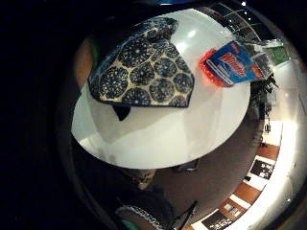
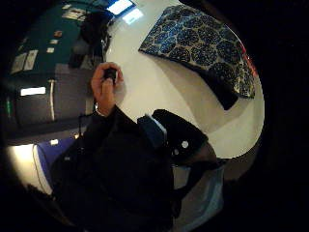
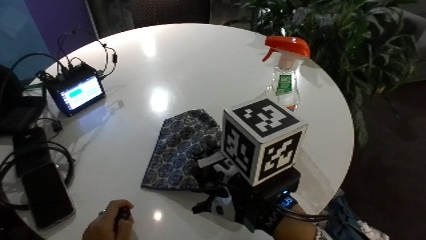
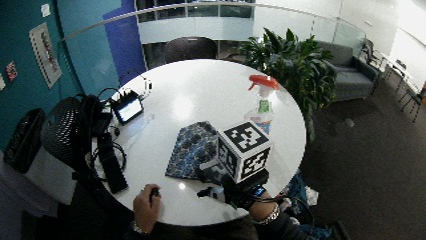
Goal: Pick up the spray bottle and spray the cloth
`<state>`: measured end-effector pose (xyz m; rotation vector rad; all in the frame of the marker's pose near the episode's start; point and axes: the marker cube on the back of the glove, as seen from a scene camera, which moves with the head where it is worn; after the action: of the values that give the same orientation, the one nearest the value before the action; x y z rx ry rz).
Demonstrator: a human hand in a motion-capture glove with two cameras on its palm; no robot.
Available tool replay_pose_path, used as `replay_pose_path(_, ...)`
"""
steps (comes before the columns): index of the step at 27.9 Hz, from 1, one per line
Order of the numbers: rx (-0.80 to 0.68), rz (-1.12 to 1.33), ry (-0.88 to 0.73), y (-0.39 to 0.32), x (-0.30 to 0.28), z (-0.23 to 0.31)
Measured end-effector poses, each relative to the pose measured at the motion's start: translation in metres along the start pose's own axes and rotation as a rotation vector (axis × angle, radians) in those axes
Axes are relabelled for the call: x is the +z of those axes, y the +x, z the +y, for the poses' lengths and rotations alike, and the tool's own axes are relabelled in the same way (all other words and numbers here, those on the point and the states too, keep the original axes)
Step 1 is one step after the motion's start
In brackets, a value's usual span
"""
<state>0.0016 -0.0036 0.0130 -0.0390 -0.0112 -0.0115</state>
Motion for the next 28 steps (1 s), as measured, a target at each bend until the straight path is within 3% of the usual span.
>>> replay_pose_path(17, 0.060, -0.017, 0.020, 0.023, -0.001, -0.003)
replay_pose_path(28, 0.305, -0.115, 0.216, 0.106, -0.022, -0.008)
